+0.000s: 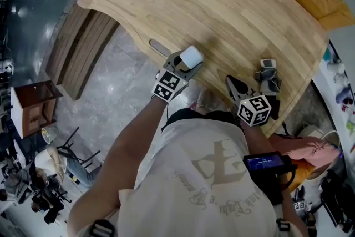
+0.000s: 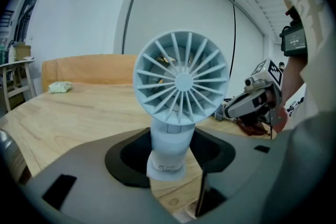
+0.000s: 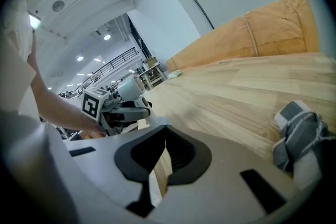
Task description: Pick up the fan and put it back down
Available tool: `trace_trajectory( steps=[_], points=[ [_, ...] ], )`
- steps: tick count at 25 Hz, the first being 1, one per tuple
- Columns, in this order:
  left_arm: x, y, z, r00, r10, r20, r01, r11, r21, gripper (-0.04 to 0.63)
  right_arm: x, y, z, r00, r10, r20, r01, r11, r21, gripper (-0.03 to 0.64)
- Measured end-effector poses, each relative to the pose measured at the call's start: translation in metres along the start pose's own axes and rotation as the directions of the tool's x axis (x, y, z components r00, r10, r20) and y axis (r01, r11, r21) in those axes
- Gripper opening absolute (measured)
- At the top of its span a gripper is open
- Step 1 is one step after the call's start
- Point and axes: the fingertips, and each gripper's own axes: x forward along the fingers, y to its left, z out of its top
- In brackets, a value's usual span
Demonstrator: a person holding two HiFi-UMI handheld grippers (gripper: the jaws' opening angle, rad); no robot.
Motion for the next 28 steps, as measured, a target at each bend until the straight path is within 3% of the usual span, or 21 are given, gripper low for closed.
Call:
trace_trajectory(
  steps=[14, 28],
  points=[
    [-0.111, -0.005, -0.008, 0.993, 0.084, 0.088, -0.079, 0.995, -0.069, 0.236, 0.014, 0.082, 0.016, 0.995, 0.068, 0.069, -0.064, 0.997, -0.052, 0.014],
    [-0.227, -0.023, -0.034, 0.975, 0.180, 0.132, -0.163, 0.979, -0.126, 0.236, 0.018, 0.182, 0.009, 0.984, 0.165, 0.068, -0.153, 0.976, -0.154, 0.014]
  ],
)
